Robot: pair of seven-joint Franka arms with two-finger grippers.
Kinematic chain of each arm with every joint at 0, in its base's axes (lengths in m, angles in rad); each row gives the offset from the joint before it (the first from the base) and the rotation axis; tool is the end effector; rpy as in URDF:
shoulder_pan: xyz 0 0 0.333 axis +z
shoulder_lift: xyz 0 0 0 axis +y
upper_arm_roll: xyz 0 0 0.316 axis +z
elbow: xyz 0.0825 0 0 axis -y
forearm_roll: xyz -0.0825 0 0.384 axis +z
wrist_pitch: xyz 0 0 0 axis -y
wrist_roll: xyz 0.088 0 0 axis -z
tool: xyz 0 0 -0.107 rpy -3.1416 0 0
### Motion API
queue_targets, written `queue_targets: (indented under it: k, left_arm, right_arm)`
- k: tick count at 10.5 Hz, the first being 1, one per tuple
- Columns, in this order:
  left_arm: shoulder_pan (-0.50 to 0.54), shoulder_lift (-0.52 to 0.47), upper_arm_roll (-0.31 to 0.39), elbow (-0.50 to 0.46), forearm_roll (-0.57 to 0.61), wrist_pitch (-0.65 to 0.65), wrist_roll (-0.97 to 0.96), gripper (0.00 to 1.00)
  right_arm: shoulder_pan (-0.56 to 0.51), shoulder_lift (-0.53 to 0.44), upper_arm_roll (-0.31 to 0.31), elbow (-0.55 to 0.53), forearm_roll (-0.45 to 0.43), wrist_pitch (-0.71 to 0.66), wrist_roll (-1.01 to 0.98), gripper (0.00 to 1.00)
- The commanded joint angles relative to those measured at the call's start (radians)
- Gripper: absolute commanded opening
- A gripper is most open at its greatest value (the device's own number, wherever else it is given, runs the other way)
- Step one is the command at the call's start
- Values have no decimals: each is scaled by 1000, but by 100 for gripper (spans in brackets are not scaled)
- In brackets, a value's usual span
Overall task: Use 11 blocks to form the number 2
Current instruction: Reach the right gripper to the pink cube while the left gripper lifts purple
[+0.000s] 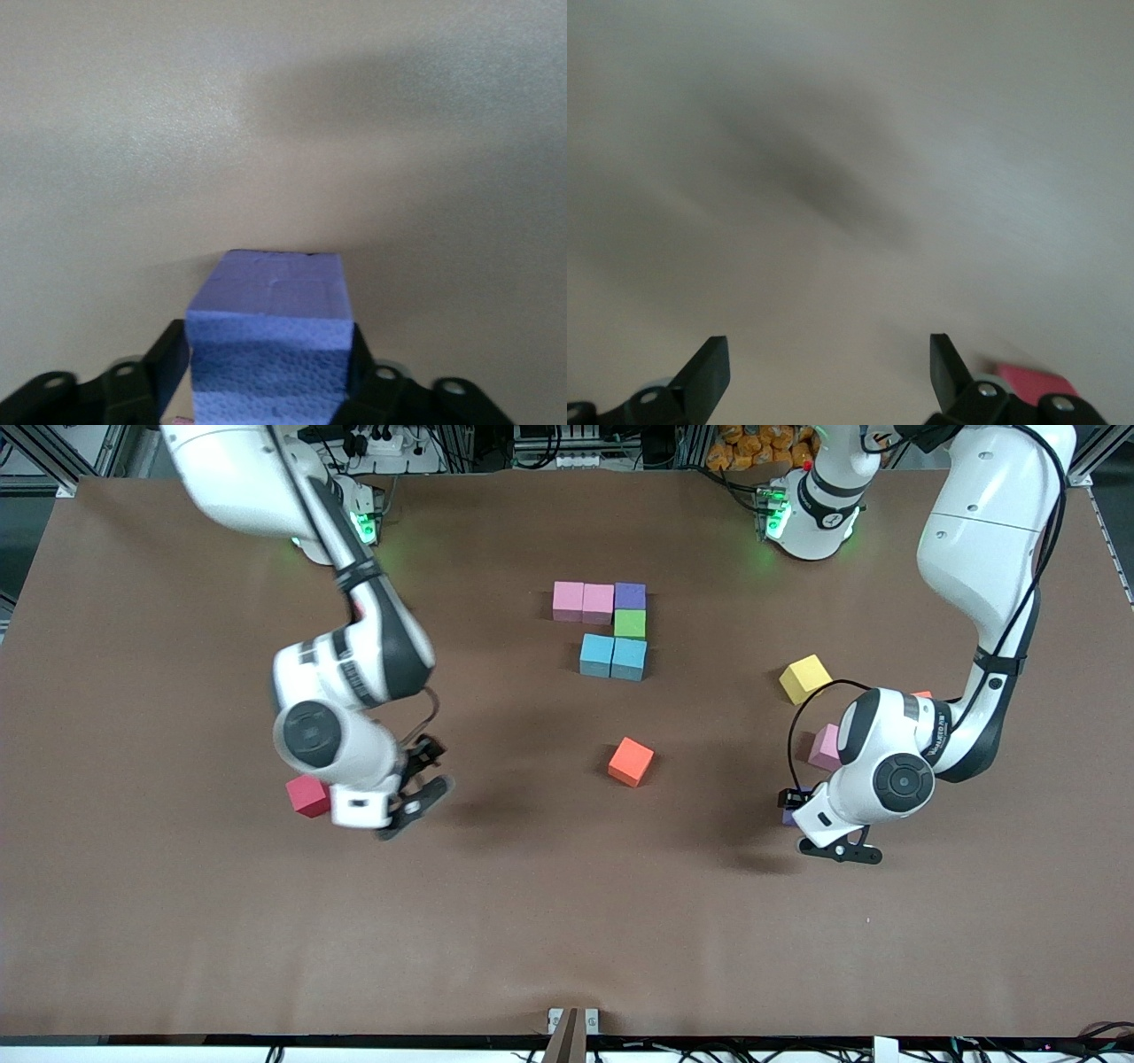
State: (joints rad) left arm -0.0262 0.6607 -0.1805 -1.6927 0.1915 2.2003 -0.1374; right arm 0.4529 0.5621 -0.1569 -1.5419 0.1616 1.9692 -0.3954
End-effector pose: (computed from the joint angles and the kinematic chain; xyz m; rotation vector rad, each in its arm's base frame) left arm 0.6509 -0.1188 0.2062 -3.0680 0.2515 0.2009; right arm 0.6466 0.2238 0.3181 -2.9150 -0.9621 0.1896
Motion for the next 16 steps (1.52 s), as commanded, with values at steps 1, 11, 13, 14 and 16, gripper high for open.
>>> queue_targets:
  k: [1,11,13,14,16]
  left_arm:
    - [2,4,-5,10,11,4,7,47]
    - [-6,-216,-199,15,-86,-275,-336,41]
    - [-7,-216,-281,10,-87,-278,-521,41]
    - [-26,-208,-324,10,-87,-277,-653,41]
    - [-125,-198,-338,10,-87,-277,-874,41]
  right_arm:
    - [-62,9,14,-13,1,0,7,100]
    - [-266,28,16,-155,-50,197,-172,100]
    - [-270,24,16,-203,-50,236,-183,100]
    - [-270,16,16,-260,-50,305,-183,100]
    - [-264,10,17,-322,-44,382,-178,100]
